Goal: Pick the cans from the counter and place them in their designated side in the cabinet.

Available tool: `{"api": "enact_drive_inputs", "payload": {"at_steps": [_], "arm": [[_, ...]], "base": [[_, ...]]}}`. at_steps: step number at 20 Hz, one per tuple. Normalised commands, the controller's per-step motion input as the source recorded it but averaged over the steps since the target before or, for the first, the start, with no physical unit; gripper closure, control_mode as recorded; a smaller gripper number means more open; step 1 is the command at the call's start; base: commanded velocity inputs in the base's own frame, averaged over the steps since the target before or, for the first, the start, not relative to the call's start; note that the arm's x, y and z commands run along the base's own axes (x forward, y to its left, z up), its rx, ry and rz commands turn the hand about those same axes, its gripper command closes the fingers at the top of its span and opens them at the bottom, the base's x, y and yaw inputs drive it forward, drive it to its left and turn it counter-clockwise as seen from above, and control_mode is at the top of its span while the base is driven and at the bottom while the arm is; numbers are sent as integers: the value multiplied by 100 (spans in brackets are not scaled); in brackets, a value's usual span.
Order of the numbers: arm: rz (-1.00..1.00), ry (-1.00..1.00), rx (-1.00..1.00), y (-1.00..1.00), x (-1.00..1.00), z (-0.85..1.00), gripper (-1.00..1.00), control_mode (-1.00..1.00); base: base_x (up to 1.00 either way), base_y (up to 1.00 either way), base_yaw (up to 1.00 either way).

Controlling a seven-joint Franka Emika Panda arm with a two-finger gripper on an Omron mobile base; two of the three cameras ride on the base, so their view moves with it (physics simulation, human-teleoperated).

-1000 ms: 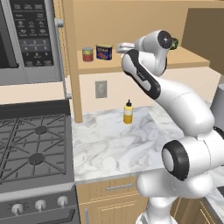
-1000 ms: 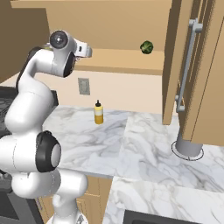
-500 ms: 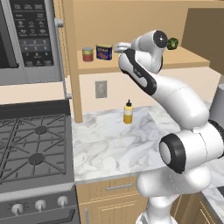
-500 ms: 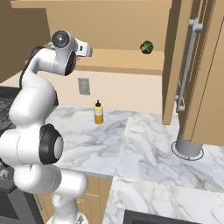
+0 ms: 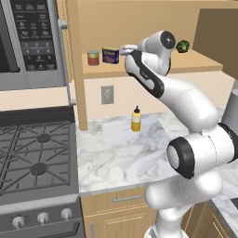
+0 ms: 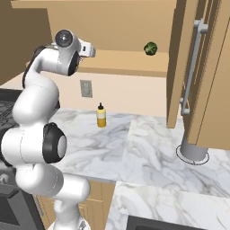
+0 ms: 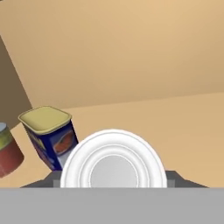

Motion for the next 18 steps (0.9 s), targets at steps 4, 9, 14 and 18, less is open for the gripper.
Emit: {"api": "enact_drive_inputs", "payload": {"at_steps": [4,9,14,18], "arm": [[0,3,0,0,17,-6,100,-100],[1,3,-1,1,18,-9,100,-100],[0,2,-2,8,14,-11,-100,-100],[0,0,-2,3,2,-1,-100,-100]], "base": [[0,0,0],[0,0,0],[0,0,0],[0,0,0]]}}
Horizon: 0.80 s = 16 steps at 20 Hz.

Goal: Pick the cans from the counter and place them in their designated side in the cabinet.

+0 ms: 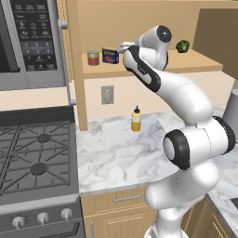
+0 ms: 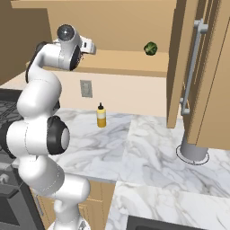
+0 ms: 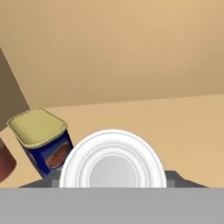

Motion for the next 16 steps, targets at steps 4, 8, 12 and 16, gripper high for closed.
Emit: {"api": "enact_drive_inputs", "payload": {"at_steps": [4,8,12,16], "arm": [[1,-5,-2,0,0,4,-100,-100],[2,-8,-2,0,0,11,-100,-100],[2,-9,-3,0,3,13,-100,-100],[2,-9,-3,0,23,10,-100,-100]], "base": [[0,0,0],[0,0,0],[0,0,0],[0,0,0]]}}
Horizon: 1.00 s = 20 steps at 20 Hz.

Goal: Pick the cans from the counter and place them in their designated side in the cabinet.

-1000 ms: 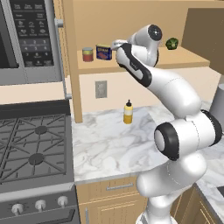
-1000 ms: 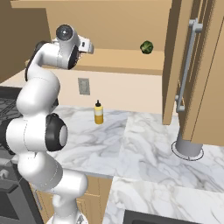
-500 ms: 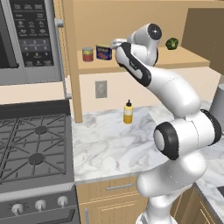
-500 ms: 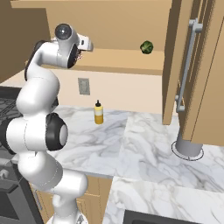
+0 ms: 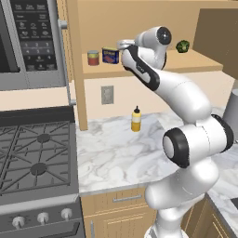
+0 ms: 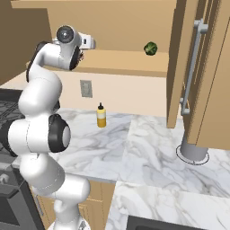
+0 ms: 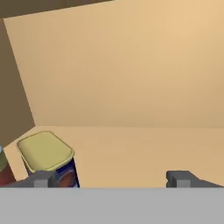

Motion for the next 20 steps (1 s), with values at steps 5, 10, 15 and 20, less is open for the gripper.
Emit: {"api": "enact_drive_inputs", "payload": {"at_steps": [5,10,15,20], "arm": [[2,-6,-2,0,38,9,-100,-100],[1,-3,-2,0,49,1,-100,-100],[1,-2,-2,0,52,0,-100,-100],[1,-3,-2,0,48,0,-100,-100]], "base": [[0,0,0],[0,0,0],[0,0,0],[0,0,0]]}}
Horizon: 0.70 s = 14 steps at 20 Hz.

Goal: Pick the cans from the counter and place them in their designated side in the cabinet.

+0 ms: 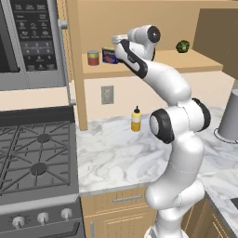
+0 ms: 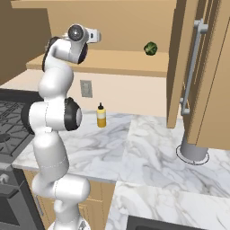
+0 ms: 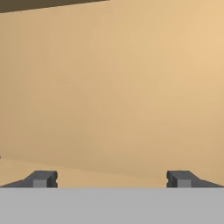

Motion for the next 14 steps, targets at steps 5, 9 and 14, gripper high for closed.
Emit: {"api": "enact_drive_inputs", "payload": {"at_steps": [5,9,14], "arm": [[2,-7,-2,0,19,20,-100,-100],[2,-16,-4,0,-30,41,-100,-100],[2,-18,-4,-2,-58,32,-100,-100]], "base": [[0,0,0],[0,0,0],[0,0,0]]}}
